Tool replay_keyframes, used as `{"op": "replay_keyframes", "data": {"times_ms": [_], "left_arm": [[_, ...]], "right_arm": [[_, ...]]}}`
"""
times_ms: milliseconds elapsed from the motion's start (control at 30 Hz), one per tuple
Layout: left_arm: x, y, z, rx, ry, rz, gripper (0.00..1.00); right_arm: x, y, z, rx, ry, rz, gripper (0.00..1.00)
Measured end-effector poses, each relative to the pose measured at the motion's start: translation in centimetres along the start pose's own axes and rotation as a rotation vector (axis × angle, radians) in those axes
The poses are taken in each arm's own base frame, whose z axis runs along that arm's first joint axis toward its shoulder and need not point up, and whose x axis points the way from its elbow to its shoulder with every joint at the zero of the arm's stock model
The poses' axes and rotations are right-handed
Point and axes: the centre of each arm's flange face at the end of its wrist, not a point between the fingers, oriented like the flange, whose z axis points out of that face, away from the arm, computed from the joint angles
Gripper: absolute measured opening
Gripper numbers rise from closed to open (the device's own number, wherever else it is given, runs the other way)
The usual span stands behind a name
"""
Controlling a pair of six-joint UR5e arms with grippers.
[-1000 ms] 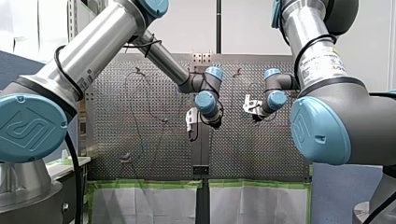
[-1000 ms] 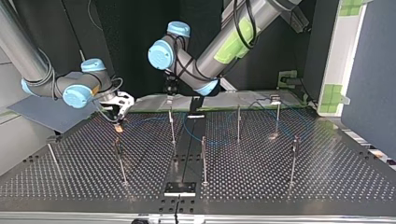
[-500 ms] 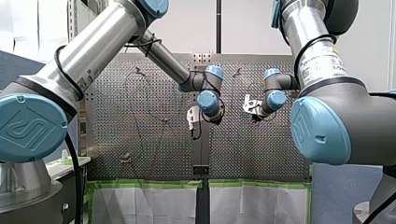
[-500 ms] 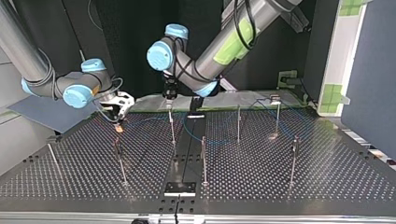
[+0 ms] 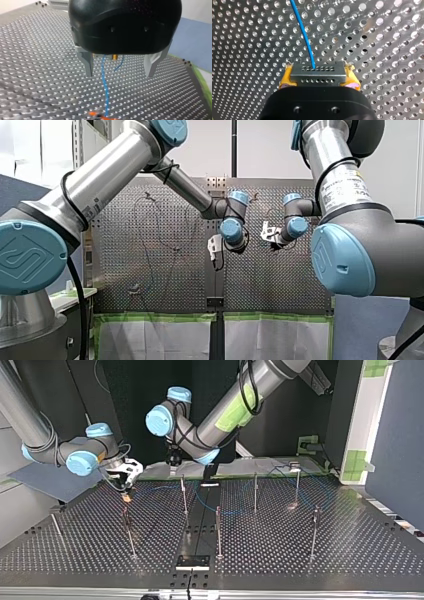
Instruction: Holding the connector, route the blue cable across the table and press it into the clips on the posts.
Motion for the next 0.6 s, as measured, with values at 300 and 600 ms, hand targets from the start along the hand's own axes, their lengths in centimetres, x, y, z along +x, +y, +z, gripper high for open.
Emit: {"op": "replay_keyframes", "data": {"times_ms": [300, 600], "left_arm": [[2.4, -0.9, 1.2, -0.021, 0.056, 0.02, 1.0], [4.6, -1.8, 2.3, -0.053, 0.083, 0.038, 1.0]], "right_arm": [[0.0, 0.0, 0.0, 0.008, 0.0, 0.0, 0.0], [0.0, -0.2, 0.0, 0.013, -0.001, 0.0, 0.0]]}}
